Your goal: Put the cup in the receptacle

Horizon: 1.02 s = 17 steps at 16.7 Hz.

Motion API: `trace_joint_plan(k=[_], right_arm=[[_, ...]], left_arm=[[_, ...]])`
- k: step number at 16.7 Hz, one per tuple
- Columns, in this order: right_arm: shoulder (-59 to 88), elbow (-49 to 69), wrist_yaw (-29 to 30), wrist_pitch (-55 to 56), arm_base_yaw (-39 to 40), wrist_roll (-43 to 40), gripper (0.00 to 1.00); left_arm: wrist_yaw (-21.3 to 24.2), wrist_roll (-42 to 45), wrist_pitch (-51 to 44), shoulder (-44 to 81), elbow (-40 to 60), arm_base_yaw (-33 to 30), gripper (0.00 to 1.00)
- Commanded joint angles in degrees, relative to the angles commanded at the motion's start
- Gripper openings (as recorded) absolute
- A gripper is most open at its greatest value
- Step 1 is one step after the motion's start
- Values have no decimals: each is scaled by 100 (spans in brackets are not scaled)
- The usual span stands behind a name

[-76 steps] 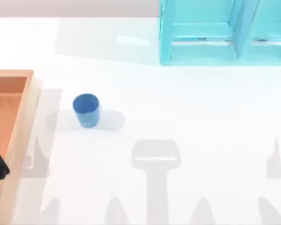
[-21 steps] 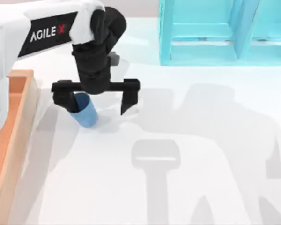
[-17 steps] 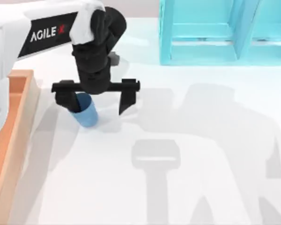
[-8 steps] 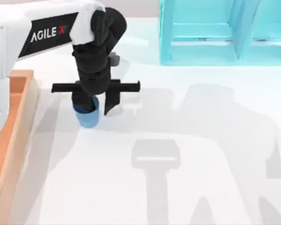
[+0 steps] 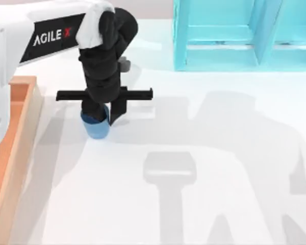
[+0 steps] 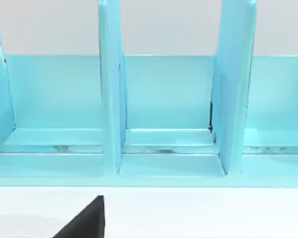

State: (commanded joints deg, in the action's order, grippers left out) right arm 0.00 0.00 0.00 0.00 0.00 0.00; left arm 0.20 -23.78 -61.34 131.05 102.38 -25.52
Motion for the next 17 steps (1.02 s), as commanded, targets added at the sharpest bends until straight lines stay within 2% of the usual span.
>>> trace_joint_plan(k=[4,8,12,17], right_arm=[[0,0,0,0,0,0,100],[0,0,0,0,0,0,100],[0,0,0,0,0,0,100],[0,0,0,0,0,0,100]], left_arm=[[12,83,-19,-56,22,36,0],[97,864,-279,-619,157,434,0],[94,2009,-876,-1443,-24,1383,0],[-39,3203,-1679,-2343,-806,2848,0]])
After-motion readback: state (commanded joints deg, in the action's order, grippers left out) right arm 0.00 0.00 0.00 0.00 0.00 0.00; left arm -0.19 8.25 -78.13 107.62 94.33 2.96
